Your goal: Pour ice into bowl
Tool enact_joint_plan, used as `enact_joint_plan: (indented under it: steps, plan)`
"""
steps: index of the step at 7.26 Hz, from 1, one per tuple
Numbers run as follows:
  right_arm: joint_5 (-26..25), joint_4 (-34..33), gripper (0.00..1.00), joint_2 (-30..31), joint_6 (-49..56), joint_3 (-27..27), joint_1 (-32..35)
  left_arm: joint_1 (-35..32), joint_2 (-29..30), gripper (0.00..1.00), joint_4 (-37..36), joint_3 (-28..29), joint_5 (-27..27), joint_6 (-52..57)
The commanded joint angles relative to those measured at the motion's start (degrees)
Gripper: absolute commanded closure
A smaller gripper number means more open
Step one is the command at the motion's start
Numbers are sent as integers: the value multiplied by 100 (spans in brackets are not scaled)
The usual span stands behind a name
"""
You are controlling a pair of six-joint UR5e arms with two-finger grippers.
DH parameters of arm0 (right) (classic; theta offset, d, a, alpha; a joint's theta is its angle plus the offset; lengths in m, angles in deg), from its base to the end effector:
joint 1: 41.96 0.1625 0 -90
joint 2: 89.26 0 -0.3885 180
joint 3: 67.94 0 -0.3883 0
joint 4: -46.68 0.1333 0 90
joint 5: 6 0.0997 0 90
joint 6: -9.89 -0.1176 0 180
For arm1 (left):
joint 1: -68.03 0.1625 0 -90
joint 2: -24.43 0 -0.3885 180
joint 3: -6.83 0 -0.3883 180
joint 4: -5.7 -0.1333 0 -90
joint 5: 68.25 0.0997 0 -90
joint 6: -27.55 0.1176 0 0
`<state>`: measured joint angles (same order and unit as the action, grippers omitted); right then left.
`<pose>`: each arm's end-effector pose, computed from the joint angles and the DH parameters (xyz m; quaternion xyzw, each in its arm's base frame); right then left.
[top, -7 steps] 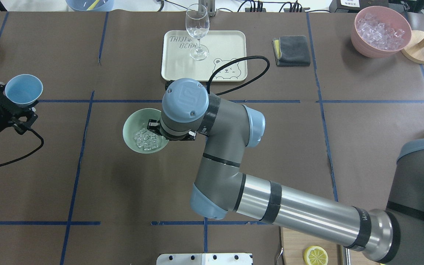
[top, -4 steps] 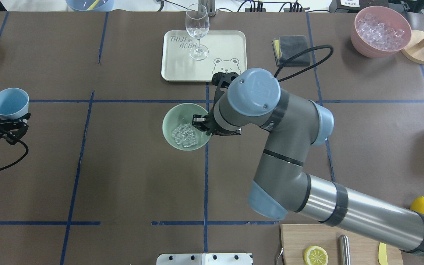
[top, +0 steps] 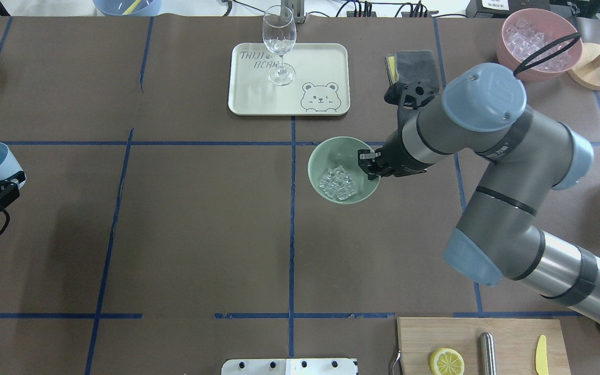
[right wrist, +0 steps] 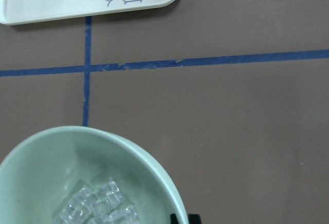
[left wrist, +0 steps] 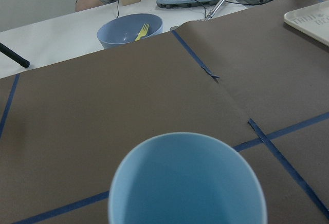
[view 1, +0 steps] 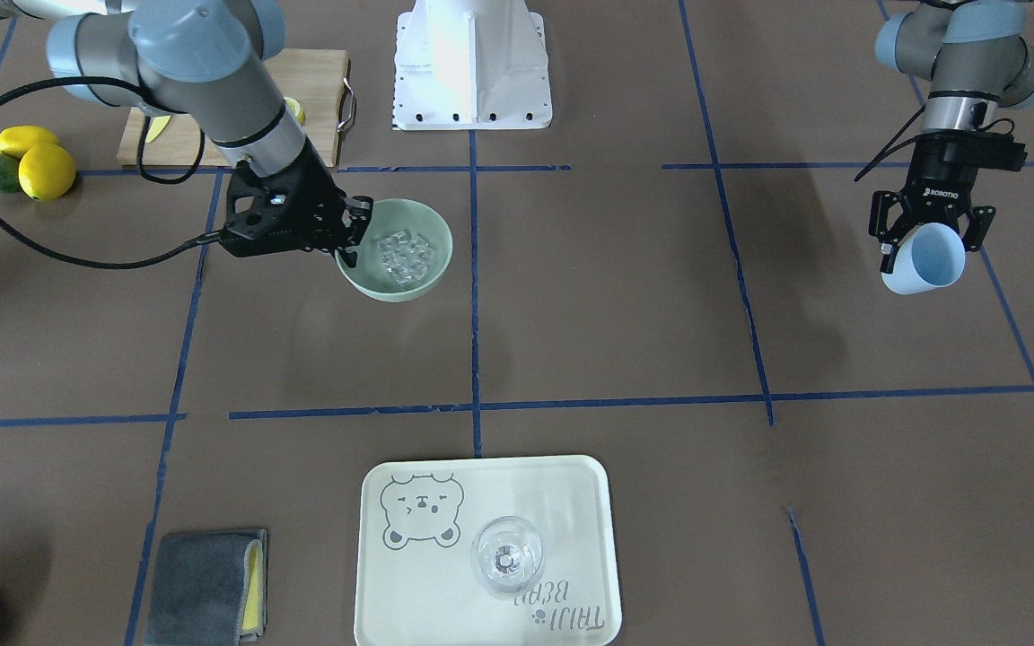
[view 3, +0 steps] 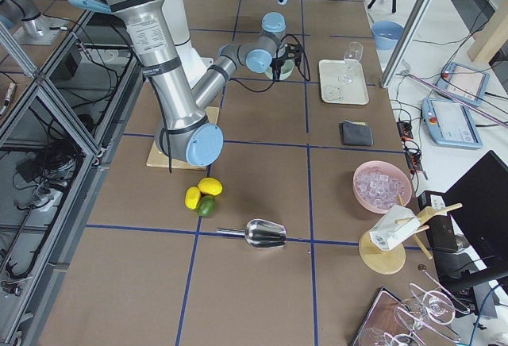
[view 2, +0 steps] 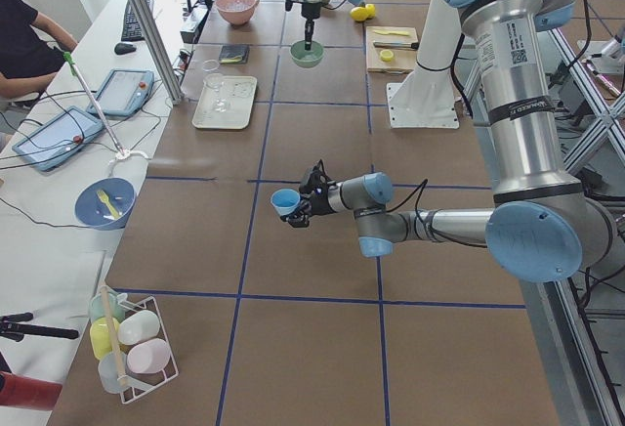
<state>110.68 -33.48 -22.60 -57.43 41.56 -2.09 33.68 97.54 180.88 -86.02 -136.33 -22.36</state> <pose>-0.3956 -0.4353 0.2396 0.0474 -0.4763 0.0291 0.8775 0.2297 -0.3716 0.5694 0.4686 0.3612 -0.0705 0.8031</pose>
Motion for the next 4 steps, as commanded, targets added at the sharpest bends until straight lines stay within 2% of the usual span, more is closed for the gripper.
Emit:
enact_joint_plan:
  steps: [1, 3, 4]
  plan:
    - [224, 44, 100, 732, 682, 335, 450, 322, 63, 100, 254, 319, 732, -386]
    - [460, 53, 100, 1145, 1305, 335, 845, 989, 475, 100, 227, 854, 1697, -677]
    - [514, 62, 100, 1417, 1657, 335, 1039, 1044, 494, 100, 245, 882, 1754, -678]
